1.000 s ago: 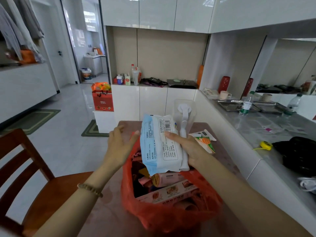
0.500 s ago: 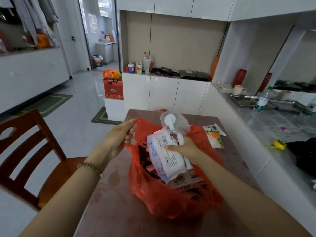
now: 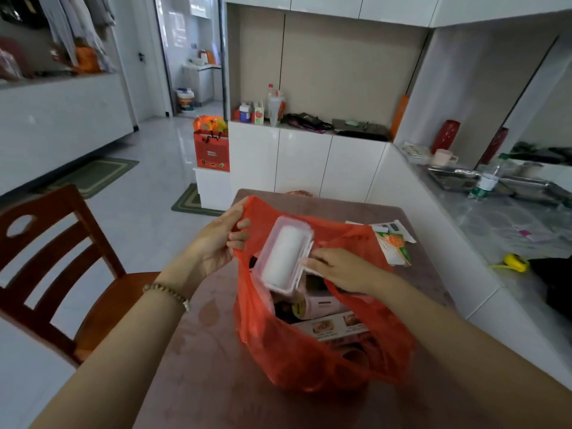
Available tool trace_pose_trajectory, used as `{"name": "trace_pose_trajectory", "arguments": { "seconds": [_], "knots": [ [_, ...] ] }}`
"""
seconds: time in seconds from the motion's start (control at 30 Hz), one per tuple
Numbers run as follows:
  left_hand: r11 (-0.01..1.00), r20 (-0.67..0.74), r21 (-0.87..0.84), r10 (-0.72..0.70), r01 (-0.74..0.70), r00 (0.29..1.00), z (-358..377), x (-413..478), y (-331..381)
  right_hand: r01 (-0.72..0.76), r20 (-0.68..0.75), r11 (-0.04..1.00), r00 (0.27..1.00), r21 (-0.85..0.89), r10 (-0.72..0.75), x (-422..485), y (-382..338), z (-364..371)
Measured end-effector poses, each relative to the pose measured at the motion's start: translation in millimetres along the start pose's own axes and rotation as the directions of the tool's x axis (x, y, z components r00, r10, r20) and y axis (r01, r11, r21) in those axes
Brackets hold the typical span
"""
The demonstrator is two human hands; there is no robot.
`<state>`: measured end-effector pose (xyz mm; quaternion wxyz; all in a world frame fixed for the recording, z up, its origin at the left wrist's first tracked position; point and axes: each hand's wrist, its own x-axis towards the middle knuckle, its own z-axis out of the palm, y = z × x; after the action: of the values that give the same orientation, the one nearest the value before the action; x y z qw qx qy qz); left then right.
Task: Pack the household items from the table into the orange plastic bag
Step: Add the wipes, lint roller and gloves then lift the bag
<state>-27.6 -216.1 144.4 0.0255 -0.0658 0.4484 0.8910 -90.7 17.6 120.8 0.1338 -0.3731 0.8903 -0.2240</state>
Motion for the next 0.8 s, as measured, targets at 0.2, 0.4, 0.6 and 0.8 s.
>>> {"name": "trace_pose_trajectory", "arguments": {
  "seconds": [0.2, 0.4, 0.6, 0.8],
  "knots": [
    [0.991, 0.051, 0.129, -0.030, 0.023, 0.998, 2.0, 4.7, -3.3, -0.052, -0.064, 0.924, 0.998, -0.379, 0.030, 26.9, 18.2, 28.3],
    [0.785, -0.097, 0.615, 0.170, -0.075, 0.981, -3.7, 13.5, -1.3, 0.006, -0.261, 0.967, 0.963, 0.255, 0.063, 5.4, 33.9, 5.2],
    [0.390, -0.082, 0.909, 0.512, -0.147, 0.855, 10.4, 52.2, 10.8, -0.002, -0.256, 0.774, 0.943, 0.633, 0.212, -0.1, 61.0, -43.8],
    [0.294, 0.072, 0.934, 0.405, -0.204, 0.912, 74.2, 144.8, 3.3, -0.028, -0.285, 0.571, 0.846, 0.820, 0.451, 12.5, 150.2, -99.8]
  ]
}}
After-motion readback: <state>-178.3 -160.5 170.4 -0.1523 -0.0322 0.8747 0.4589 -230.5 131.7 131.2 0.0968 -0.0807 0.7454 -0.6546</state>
